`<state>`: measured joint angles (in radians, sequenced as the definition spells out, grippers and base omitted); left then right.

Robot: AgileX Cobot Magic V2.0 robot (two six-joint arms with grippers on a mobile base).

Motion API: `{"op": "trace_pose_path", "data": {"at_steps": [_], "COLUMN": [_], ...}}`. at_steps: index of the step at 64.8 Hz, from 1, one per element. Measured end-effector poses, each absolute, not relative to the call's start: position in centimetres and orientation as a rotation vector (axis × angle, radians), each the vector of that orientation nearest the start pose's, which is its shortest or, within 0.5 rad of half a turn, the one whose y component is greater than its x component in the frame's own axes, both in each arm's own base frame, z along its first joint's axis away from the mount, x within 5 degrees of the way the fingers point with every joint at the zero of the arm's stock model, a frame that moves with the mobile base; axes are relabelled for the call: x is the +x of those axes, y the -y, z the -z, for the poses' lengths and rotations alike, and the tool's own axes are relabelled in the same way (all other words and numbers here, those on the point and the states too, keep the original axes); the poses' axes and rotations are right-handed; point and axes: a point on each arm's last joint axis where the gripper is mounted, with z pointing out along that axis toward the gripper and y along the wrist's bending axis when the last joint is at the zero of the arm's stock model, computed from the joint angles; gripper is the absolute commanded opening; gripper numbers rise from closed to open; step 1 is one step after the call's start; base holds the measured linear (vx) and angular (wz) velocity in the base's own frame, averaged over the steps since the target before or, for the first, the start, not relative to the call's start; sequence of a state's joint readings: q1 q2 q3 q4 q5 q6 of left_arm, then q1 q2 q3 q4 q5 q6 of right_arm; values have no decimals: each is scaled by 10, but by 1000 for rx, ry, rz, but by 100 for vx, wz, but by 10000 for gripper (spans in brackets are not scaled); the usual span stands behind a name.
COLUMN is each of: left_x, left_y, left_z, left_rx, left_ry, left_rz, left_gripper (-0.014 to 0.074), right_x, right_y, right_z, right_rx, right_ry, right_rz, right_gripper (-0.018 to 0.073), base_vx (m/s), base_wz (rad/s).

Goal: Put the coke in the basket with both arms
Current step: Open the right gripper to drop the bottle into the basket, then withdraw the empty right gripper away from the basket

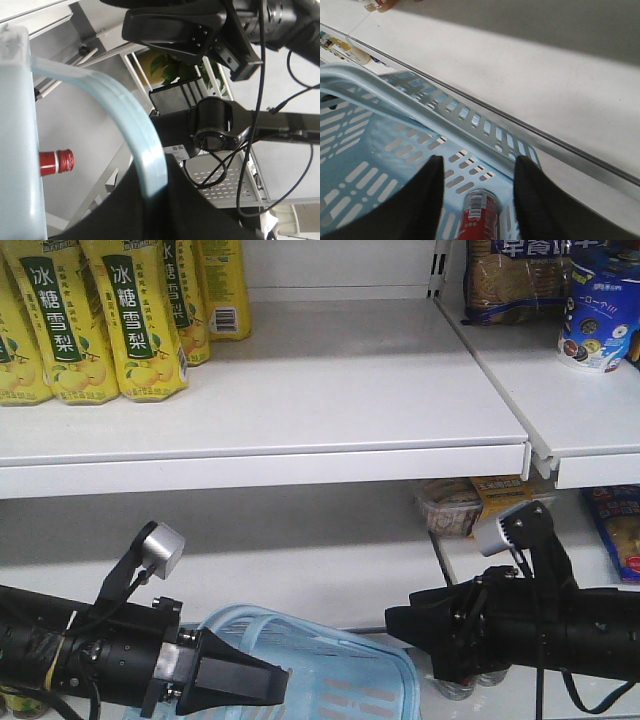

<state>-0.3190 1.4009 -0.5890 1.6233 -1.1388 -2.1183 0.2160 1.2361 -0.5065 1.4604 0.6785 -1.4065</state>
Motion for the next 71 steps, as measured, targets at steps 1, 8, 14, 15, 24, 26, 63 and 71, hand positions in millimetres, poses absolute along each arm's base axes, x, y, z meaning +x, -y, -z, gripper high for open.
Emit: {"op": "trace_pose_path", "data": {"at_steps": [1,8,14,15,24,26,63,71], "left_x": [182,182,182,182,181,181,181,181], "left_y": [147,147,147,147,147,147,147,147], "left_z": [-230,-230,-230,-229,-229,-229,-229,-229], "left_rx": [446,447,449,450,454,453,453,453], "left_ry": [-2351,-2350,-2351,-2352,-2355,-2354,-2355,-2355], "left_rz": [1709,1707,1705,1704,1703,1704,1703,1703], "left_gripper": [-8,-8,-8,-8,-8,-8,-8,-8], "right_x": [193,185,176,175,157,153,96,88], "right_y": [-100,-99,-97,-97,-93,-92,-59,-54], "right_z": [-224,-236,-248,-250,-270,-274,-248,-227], "right_rx": [-564,-590,-630,-638,-699,-707,-530,-478], "right_ry": [-2187,-2137,-2075,-2064,-1955,-1935,-1868,-1897], "right_rz": [-896,-875,-852,-847,-801,-791,-522,-510], "right_gripper": [118,-15,-7,-6,-5,-5,-5,-5], "base_vx": [0,0,0,0,0,0,0,0], "base_wz": [0,0,0,0,0,0,0,0]}}
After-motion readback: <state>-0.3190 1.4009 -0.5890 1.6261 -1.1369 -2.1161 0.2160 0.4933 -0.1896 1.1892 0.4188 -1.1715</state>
